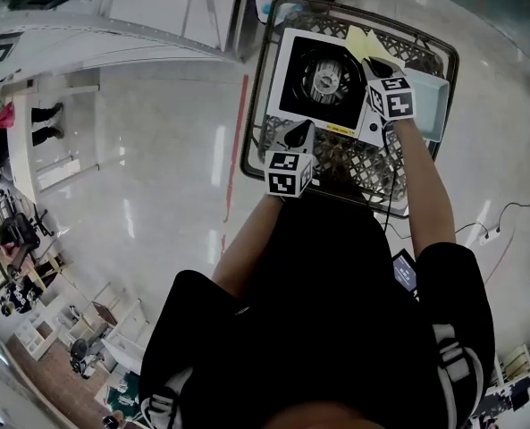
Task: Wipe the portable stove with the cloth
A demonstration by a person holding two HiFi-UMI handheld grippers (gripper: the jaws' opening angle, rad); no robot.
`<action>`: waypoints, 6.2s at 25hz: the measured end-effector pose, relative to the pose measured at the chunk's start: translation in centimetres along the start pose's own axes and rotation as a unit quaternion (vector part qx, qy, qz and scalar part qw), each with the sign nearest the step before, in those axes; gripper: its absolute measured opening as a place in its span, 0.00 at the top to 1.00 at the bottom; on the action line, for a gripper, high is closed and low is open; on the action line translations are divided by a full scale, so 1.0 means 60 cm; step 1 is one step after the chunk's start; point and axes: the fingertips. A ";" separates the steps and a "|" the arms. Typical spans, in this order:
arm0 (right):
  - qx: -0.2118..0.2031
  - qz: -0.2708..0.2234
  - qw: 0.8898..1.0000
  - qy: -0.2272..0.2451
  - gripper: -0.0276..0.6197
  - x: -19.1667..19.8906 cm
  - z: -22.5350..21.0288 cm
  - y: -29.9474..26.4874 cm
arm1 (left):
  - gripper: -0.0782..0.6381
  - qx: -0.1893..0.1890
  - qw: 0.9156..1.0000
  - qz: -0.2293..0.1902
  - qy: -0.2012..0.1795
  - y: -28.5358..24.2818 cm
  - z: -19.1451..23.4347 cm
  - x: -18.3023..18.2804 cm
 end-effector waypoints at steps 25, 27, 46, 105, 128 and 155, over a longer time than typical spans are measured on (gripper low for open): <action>-0.039 0.058 0.997 0.028 0.92 0.101 0.088 0.012 | 0.86 0.002 1.000 -0.003 0.004 0.009 -0.011 0.015; -0.040 0.058 0.997 0.026 0.92 0.104 0.091 0.014 | 0.86 0.002 1.000 -0.004 0.004 0.010 -0.013 0.014; -0.059 0.075 0.995 0.027 0.92 0.151 0.148 0.050 | 0.86 0.007 1.000 -0.003 0.002 0.010 -0.019 0.021; 0.001 0.066 0.984 0.163 0.92 -0.069 0.096 -0.108 | 0.86 -0.004 0.999 -0.013 0.037 0.000 0.073 -0.026; -0.057 0.100 0.978 0.176 0.92 0.024 0.205 -0.071 | 0.86 -0.021 0.998 -0.022 0.058 0.018 0.078 -0.002; -0.112 0.118 0.964 0.213 0.92 0.082 0.295 -0.028 | 0.86 -0.034 0.997 -0.028 0.060 0.032 0.087 0.002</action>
Point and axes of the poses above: the fingertips, and each gripper's own axes: y backward along the fingers, z to its left, x out of its underside, and after that the axes turned 4 degrees about -x, right-handed
